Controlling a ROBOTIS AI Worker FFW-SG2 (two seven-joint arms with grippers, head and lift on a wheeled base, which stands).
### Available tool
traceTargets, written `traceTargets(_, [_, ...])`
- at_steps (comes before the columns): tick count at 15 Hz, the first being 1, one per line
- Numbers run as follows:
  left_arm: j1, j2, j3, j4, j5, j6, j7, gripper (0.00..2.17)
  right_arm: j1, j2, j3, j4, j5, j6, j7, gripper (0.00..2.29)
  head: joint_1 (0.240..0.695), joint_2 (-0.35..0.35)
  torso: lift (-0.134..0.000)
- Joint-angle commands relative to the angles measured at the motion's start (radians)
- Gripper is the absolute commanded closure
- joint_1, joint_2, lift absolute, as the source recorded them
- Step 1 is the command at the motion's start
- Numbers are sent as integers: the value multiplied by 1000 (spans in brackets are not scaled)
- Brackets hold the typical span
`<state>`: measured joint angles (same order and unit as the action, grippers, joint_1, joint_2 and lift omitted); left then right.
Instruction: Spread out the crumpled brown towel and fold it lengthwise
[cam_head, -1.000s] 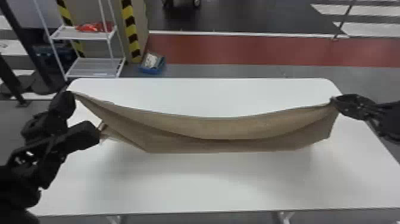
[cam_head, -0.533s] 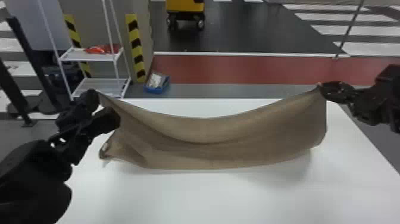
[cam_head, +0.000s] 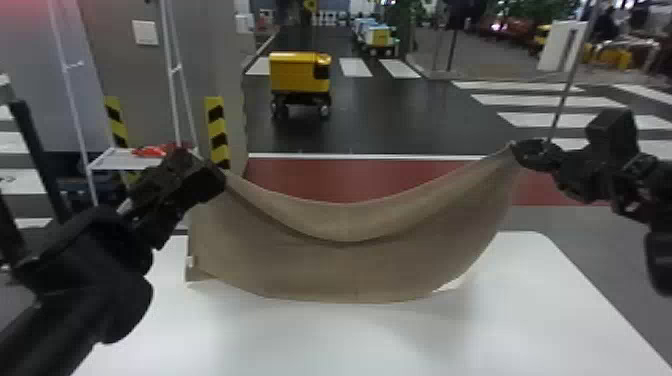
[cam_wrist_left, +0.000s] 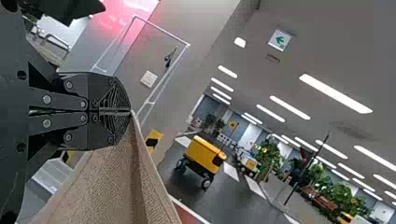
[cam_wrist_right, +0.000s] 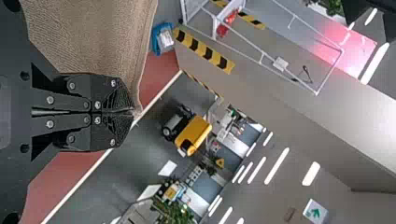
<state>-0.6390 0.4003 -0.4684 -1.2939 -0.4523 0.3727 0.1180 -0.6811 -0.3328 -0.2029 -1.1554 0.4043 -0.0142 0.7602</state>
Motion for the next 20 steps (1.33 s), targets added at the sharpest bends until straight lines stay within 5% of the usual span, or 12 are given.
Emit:
traceTargets(1, [-48, -29, -15, 44, 1, -18, 5, 1717, -44, 0, -1, 26, -16, -11, -2, 1160, 364, -63, -120])
traceTargets(5, [108, 0, -21, -70, -8, -11, 34, 1717, 184, -35, -30, -170, -84, 17, 30, 1160, 351, -73, -120])
traceTargets(9, [429, 68, 60, -323, -80, 105, 19, 1717, 463, -101, -177, -240, -182, -60, 73, 1160, 477, -105, -120])
traceTargets(11, [573, 69, 122, -459, -118, 179, 2, 1717, 537, -123, -243, -236, -223, -112, 77, 1160, 571, -131, -120])
traceTargets(16, [825, 55, 221, -642, -232, 295, -23, 1717, 678, -138, -288, -202, -297, -278, 77, 1160, 694, -156, -120])
traceTargets(20, [920, 52, 235, -733, -298, 391, -44, 1717, 762, -127, -326, -202, -334, -382, 83, 1160, 695, -142, -120])
